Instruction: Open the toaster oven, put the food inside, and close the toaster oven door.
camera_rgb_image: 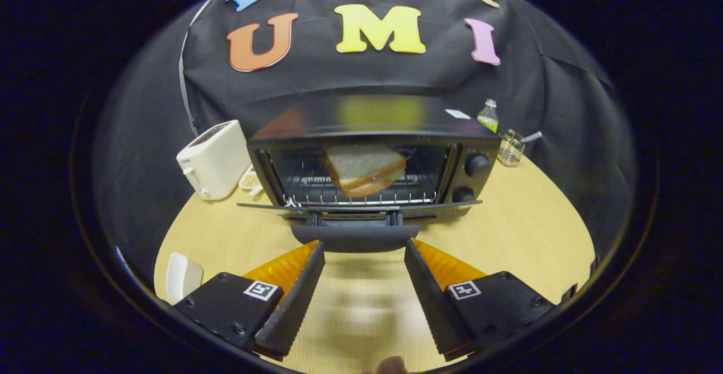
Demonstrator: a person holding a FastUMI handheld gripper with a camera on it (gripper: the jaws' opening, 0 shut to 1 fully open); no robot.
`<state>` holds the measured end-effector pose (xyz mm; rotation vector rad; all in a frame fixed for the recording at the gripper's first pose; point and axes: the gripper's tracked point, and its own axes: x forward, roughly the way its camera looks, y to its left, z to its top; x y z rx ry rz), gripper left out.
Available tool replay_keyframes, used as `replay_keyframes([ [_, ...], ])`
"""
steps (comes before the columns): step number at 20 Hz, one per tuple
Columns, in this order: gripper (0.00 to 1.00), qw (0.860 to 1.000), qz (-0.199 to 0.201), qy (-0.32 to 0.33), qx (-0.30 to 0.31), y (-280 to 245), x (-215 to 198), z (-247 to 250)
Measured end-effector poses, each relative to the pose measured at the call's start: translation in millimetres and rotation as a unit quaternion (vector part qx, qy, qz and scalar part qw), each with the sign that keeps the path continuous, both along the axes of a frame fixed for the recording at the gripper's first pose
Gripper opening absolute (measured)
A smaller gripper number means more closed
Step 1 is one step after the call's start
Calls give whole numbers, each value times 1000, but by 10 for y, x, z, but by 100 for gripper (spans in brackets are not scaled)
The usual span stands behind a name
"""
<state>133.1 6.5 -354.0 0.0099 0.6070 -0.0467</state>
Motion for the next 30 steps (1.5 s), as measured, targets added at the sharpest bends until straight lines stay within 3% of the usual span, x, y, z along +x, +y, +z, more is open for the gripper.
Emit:
replay_keyframes([
  [4, 94, 997, 15, -74, -2, 91, 128, 861],
  [9, 95, 988, 24, -155, 6, 159, -50, 1784],
  [17, 99, 974, 21, -226, 7, 124, -853, 2801],
  [24, 99, 966, 8, -257, 15, 109, -1534, 3061],
  [30, 100, 965, 21, -262, 15, 217, -1800, 2879],
])
